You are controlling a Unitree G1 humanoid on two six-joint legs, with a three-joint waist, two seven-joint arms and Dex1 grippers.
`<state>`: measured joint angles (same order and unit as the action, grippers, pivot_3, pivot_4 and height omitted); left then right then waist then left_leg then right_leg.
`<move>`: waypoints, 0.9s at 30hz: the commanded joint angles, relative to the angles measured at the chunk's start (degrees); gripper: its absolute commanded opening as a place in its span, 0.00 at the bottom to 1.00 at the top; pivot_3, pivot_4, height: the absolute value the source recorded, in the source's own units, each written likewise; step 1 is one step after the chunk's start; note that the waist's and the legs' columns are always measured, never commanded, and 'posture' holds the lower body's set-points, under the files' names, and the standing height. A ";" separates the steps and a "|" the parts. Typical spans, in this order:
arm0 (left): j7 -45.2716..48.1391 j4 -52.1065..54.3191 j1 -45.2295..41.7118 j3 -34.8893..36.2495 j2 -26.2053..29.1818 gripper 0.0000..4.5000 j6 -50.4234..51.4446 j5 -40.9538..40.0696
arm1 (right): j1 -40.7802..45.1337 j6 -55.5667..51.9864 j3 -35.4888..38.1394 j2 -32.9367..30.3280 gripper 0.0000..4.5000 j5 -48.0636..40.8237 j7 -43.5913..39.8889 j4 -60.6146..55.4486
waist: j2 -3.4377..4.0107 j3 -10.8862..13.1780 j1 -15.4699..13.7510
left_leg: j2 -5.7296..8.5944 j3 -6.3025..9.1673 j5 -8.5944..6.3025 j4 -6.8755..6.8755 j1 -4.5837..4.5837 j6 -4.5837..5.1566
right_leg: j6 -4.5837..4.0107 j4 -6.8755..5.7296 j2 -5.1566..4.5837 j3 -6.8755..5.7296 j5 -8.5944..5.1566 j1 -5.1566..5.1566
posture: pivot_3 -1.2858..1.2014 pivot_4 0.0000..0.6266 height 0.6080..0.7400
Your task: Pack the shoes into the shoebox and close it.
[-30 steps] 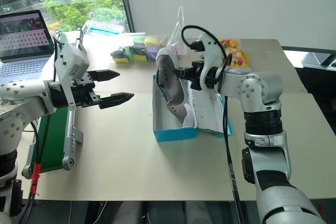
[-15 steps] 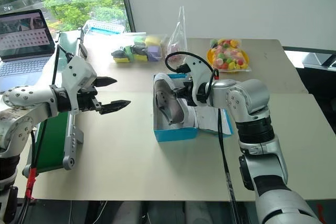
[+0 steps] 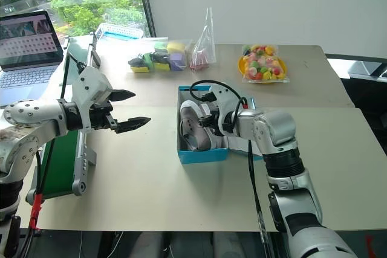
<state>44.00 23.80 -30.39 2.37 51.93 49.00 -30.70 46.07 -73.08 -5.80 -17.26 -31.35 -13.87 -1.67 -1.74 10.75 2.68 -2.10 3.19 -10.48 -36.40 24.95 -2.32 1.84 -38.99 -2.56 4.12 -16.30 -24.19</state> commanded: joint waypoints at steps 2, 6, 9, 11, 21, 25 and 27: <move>-0.33 2.02 0.41 0.66 0.39 1.00 -0.48 0.89 | -0.45 4.50 -3.43 3.65 0.02 4.52 0.69 1.92 | -0.01 -0.01 0.24 | 0.00 -0.01 0.00 0.00 -0.02 0.00 | 0.00 -0.01 0.00 0.00 0.00 0.01 | 0.52 0.24 1.00; -0.66 2.16 0.29 0.28 0.10 1.00 -0.65 1.46 | -0.38 11.24 -9.94 4.00 0.02 11.62 -0.58 7.87 | -0.04 -0.03 0.86 | 0.00 -0.01 0.00 -0.01 -0.13 0.00 | 0.00 -0.07 0.01 0.02 0.00 0.08 | 0.52 0.24 1.00; -0.94 2.57 0.27 0.35 -0.11 1.00 -0.51 1.64 | -1.02 18.06 -20.24 0.31 0.02 20.38 -2.53 11.23 | -0.07 -0.05 1.30 | 0.00 -0.03 0.00 -0.01 -0.42 0.00 | 0.00 -0.08 0.01 0.04 0.00 0.32 | 0.52 0.24 1.00; -1.04 2.84 0.40 0.39 -0.06 1.00 -0.43 1.69 | -1.21 20.38 -24.31 -2.00 0.02 23.78 -4.43 11.07 | -0.07 -0.05 1.28 | -0.01 -0.02 0.00 0.00 -0.78 0.00 | 0.01 -0.03 0.02 0.03 -0.01 0.71 | 0.52 0.24 1.00; -0.86 2.85 0.43 0.33 -0.11 1.00 -0.76 2.03 | 0.32 24.95 -32.98 -7.67 0.02 36.42 -11.14 8.51 | -0.24 -0.17 -0.02 | 0.00 0.00 0.00 0.00 -1.56 0.00 | 0.19 0.15 0.01 -0.01 -0.14 1.60 | 0.52 0.24 1.00; -0.45 2.24 0.11 -0.22 -0.19 1.00 -1.30 2.36 | -1.10 22.61 -28.27 -5.07 0.02 34.14 -13.29 7.53 | -0.25 -0.18 -0.08 | -0.01 0.00 0.00 0.01 -1.56 0.00 | 0.16 0.15 0.02 0.00 -0.12 1.60 | 0.52 0.24 1.00; -0.25 1.95 -0.10 -0.41 -0.18 1.00 -1.49 2.45 | -1.90 20.41 -25.02 -3.63 0.02 32.10 -14.60 6.10 | -0.25 -0.18 -0.08 | -0.01 0.01 0.00 0.02 -1.56 0.00 | 0.11 0.15 0.02 0.00 -0.09 1.60 | 0.52 0.24 1.00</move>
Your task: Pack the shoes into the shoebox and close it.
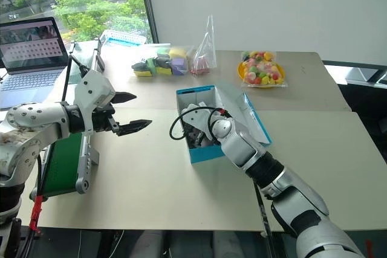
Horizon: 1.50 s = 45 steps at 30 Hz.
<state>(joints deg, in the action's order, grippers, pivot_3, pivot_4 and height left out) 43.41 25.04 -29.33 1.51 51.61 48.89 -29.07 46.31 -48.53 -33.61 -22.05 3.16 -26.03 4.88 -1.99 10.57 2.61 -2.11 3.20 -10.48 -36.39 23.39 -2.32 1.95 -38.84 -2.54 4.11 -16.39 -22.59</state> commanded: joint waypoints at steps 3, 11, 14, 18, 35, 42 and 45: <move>0.68 -0.07 -1.79 -0.26 0.12 1.00 -1.95 1.30 | -2.57 -9.06 9.27 3.72 0.00 -6.49 -3.98 -3.90 | 0.00 0.00 -0.02 | 0.00 0.01 0.00 0.03 0.04 0.00 | -0.07 0.00 0.00 -0.01 0.04 -0.03 | 0.52 0.24 1.00; 2.97 -2.67 -3.90 -2.35 -0.50 1.00 -3.61 2.60 | 2.97 -27.14 25.51 1.86 0.00 -16.78 -7.35 -19.56 | 0.07 0.05 0.05 | 0.01 0.02 0.00 0.08 0.89 0.01 | -0.13 -0.11 0.00 0.00 0.06 -0.94 | 0.52 0.24 1.00; 4.46 -4.74 -5.44 -3.66 -0.93 1.00 -5.24 3.47 | 6.50 -32.04 32.40 -0.60 0.00 -19.50 -7.11 -21.28 | 0.10 0.07 -0.16 | 0.02 0.02 0.00 0.08 1.09 0.00 | -0.13 -0.12 -0.02 -0.01 0.06 -1.16 | 0.52 0.24 1.00; 6.14 -7.76 -7.92 -5.71 -2.26 1.00 -7.58 5.07 | 7.51 -33.98 33.65 -3.25 0.00 -20.67 -6.59 -22.22 | 0.10 0.06 -0.28 | 0.02 0.01 0.00 0.10 1.10 0.01 | -0.13 -0.09 -0.01 -0.02 0.05 -1.17 | 0.52 0.24 1.00; 6.08 -5.45 -5.19 -3.65 -2.53 1.00 -6.19 6.39 | 9.04 -32.97 34.37 0.53 0.00 -26.28 -4.84 -18.48 | 0.17 0.11 0.96 | 0.02 -0.01 0.01 0.06 1.42 0.02 | -0.14 -0.23 -0.01 0.03 0.06 -1.55 | 0.52 0.24 1.00; 5.15 -5.25 -5.31 -3.22 -2.78 1.00 -5.34 6.68 | 6.50 -35.85 47.93 14.00 0.00 -31.58 -1.42 -11.08 | 0.16 0.10 1.18 | 0.02 -0.02 0.01 0.09 1.38 0.02 | -0.14 -0.27 0.00 0.05 0.06 -1.56 | 0.52 0.24 1.00; 5.35 -5.09 -5.32 -2.97 -2.41 1.00 -4.89 6.42 | 4.24 -35.57 49.51 16.06 0.00 -31.75 -0.05 -9.79 | 0.17 0.10 0.92 | 0.04 -0.02 0.01 0.09 1.39 0.02 | -0.14 -0.26 -0.03 0.04 0.06 -1.54 | 0.52 0.24 1.00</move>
<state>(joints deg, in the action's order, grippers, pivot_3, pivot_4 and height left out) 48.90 18.12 -33.90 -3.39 48.24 44.05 -22.51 49.79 -84.49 13.72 -5.84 -26.91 -26.61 -3.74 -1.83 10.67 3.53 -2.07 3.19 -10.46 -36.32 24.80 -2.30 1.81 -39.10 -2.57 4.14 -16.33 -24.13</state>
